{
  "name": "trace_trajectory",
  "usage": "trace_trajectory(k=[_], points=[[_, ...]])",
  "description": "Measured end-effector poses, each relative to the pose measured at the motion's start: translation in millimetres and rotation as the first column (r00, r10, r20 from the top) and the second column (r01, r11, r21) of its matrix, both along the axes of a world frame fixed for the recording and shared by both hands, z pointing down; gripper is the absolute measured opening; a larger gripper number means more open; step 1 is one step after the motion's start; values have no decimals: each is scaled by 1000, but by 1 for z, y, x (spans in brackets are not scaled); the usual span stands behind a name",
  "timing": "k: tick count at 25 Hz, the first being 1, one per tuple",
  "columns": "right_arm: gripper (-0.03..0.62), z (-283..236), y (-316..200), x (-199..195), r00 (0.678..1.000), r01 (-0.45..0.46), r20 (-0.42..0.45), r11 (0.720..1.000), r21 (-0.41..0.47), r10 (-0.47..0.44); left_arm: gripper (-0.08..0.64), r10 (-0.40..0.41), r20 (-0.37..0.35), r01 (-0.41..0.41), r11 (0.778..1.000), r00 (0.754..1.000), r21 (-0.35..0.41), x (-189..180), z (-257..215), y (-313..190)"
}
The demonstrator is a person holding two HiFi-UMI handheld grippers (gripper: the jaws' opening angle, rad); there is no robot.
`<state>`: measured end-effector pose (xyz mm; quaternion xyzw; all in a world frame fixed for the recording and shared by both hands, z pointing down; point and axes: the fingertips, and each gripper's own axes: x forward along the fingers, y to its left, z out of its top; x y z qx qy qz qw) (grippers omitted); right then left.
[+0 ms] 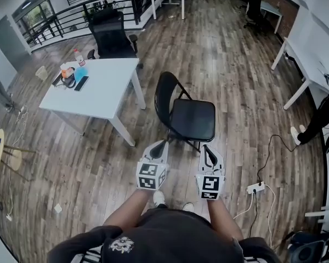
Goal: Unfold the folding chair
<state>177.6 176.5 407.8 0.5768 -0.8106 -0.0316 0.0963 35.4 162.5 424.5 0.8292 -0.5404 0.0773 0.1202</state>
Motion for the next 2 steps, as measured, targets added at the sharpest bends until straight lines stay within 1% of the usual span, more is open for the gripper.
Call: trace_trajectory(k=[2], points=[[14,4,-6,-8,1000,10,1,1000,-7,-10,5,-3,2,3,1000,1000,-6,-5,4,-5]])
